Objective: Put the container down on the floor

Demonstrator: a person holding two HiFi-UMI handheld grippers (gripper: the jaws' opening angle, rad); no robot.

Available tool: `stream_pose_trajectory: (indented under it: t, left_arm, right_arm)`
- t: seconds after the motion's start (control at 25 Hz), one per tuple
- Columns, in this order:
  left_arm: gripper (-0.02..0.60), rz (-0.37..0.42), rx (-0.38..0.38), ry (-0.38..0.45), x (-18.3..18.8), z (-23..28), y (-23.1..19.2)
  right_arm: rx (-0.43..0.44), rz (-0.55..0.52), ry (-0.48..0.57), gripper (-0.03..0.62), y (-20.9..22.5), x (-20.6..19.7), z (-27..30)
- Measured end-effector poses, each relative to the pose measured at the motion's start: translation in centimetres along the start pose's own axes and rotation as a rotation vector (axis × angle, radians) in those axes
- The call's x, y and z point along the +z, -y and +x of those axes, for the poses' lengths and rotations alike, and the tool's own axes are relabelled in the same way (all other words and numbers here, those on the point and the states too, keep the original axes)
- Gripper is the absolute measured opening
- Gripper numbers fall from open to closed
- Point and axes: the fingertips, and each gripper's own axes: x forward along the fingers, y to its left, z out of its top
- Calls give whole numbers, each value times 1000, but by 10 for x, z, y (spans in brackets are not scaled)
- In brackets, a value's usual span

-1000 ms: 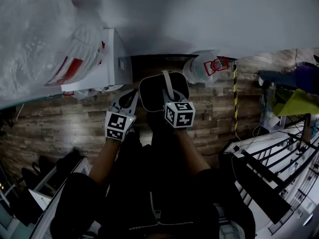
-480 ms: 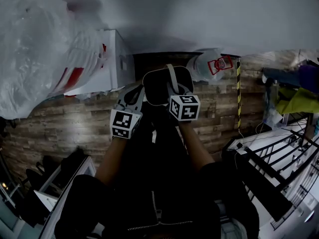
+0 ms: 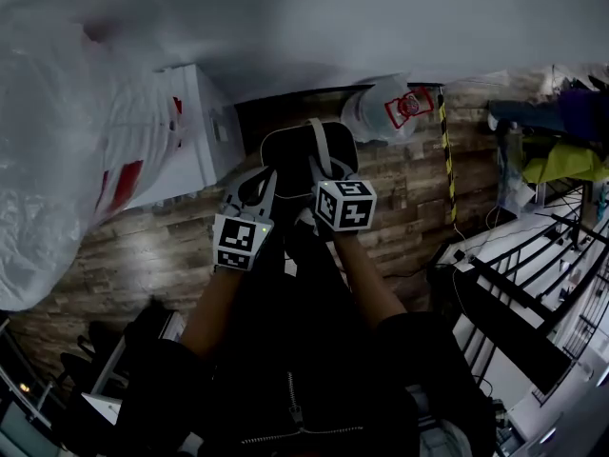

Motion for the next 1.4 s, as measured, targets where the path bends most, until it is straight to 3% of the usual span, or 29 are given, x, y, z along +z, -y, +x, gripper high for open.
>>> stream_pose_trajectory:
  t: [0.48,0.8,1.04,1.4]
  left_arm:
    - [15,-6,35,7,-49,18,-11]
    - [15,-42,85,12,-106,37,-22]
    - [15,-27,120,22,-142,55,-35]
    - [15,-57,140,22,-211,90,-69]
  right_arm:
    - [48,-3,-12,12,11,-28,58]
    - [43,-24,-54,12,37,-69,110]
    - [47,-40,-60,12,58,-92,145]
    - [43,5,-47,12,86,-132,215]
